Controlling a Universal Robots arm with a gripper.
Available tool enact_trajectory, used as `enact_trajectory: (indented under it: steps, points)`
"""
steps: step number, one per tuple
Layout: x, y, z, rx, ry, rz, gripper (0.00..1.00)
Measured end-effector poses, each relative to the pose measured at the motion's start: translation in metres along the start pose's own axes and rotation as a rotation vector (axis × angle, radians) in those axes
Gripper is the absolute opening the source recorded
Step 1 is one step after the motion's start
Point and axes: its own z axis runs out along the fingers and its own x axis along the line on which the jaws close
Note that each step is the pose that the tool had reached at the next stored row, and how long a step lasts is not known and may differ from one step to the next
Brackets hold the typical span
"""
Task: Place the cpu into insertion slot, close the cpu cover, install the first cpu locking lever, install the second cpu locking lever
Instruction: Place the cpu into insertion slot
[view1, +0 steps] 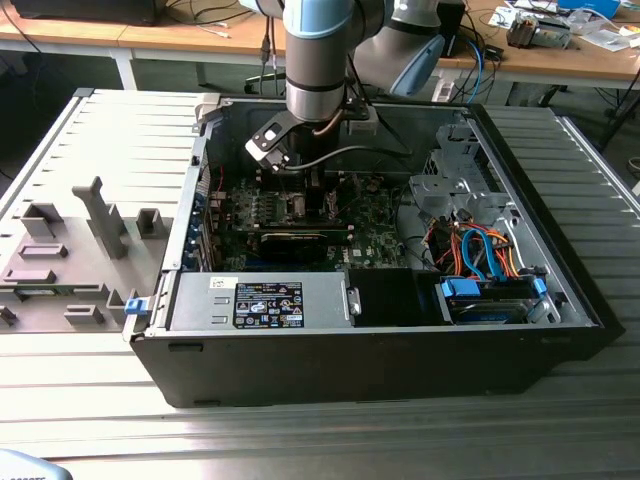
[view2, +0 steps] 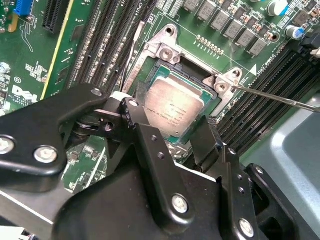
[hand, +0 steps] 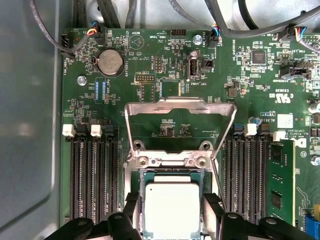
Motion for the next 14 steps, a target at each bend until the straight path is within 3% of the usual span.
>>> enact_trajectory:
  steps: [3,6,8,9,10,14]
  points:
    - [0.0000,0.0000,-0.0017,0.0001,0.0011,0.000,0.62]
    - [-0.0002,0.0002,-0.0095,0.0001,0.0014,0.000,0.62]
    - [-0.0002,0.0003,-0.0097,0.0000,0.0015,0.000,0.60]
    - [-0.0005,0.0003,-0.0098,0.0003,0.0013,0.000,0.47]
    - [-0.0009,0.0003,-0.0098,0.0004,0.0012,0.000,0.41]
    - [-0.0048,0.0002,-0.0092,0.0000,0.0017,-0.009,0.29]
